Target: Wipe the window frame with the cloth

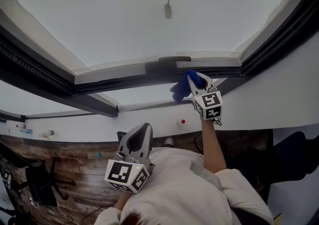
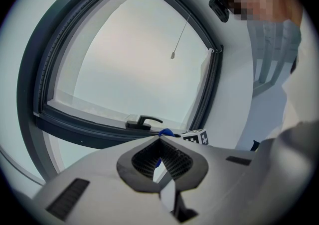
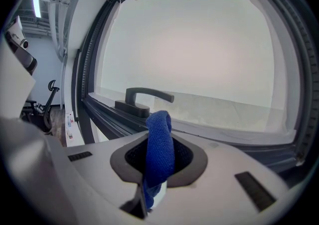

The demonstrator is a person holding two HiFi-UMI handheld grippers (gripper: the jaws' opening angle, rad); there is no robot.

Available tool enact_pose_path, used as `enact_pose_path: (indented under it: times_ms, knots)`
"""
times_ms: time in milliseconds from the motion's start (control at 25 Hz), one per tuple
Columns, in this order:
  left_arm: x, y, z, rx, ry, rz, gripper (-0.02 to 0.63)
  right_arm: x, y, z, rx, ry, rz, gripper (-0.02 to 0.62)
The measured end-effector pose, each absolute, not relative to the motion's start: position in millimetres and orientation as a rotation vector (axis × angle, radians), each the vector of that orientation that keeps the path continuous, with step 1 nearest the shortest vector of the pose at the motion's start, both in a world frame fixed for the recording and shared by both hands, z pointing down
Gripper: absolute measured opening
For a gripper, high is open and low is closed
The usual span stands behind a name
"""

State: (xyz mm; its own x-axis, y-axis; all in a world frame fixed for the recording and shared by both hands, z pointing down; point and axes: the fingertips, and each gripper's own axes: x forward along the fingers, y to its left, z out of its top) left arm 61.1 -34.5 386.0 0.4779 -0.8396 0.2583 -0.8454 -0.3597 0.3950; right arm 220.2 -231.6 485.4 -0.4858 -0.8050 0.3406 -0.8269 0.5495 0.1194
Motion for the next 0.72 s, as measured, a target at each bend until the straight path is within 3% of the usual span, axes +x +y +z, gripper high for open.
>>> enact_pose_path:
  times_ms: [720]
  knots:
    - [69, -37, 386, 2.254, -1.386, 0.016, 0.005, 238, -234, 484, 1.379, -2.421, 0.097, 0.051]
